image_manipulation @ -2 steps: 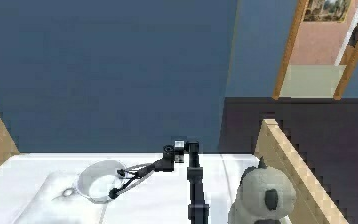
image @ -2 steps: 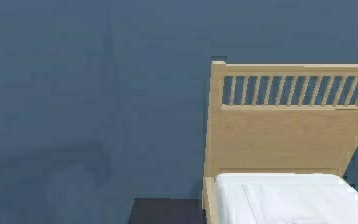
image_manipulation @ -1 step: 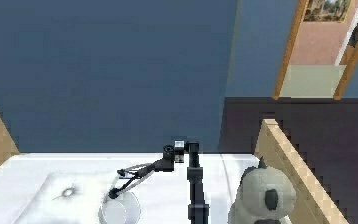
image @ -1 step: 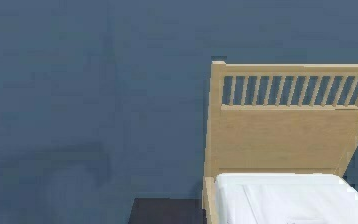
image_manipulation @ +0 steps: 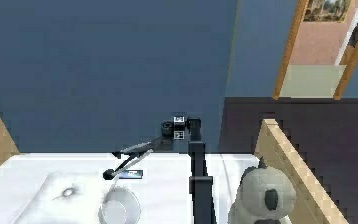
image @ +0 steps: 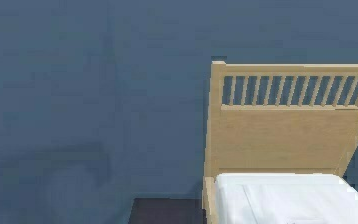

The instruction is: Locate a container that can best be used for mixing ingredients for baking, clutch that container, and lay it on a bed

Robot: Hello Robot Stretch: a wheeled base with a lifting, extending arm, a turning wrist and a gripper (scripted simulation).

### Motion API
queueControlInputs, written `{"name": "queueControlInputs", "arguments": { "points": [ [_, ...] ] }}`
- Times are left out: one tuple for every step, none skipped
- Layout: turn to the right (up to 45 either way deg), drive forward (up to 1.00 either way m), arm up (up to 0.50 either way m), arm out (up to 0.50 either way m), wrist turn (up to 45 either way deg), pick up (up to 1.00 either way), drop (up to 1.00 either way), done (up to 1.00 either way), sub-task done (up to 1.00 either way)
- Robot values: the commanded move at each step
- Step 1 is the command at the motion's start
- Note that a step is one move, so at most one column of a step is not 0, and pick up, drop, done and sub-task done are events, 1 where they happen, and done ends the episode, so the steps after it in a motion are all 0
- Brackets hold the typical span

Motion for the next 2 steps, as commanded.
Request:
{"name": "queueControlInputs", "arguments": {
  "points": [
    [0.0,0.00,0.00,-0.08,0.0,0.00,0.00,0.00,0.00],
    [0.0,0.00,0.00,0.00,0.0,0.00,0.00,1.00,0.00]
  ]
}}
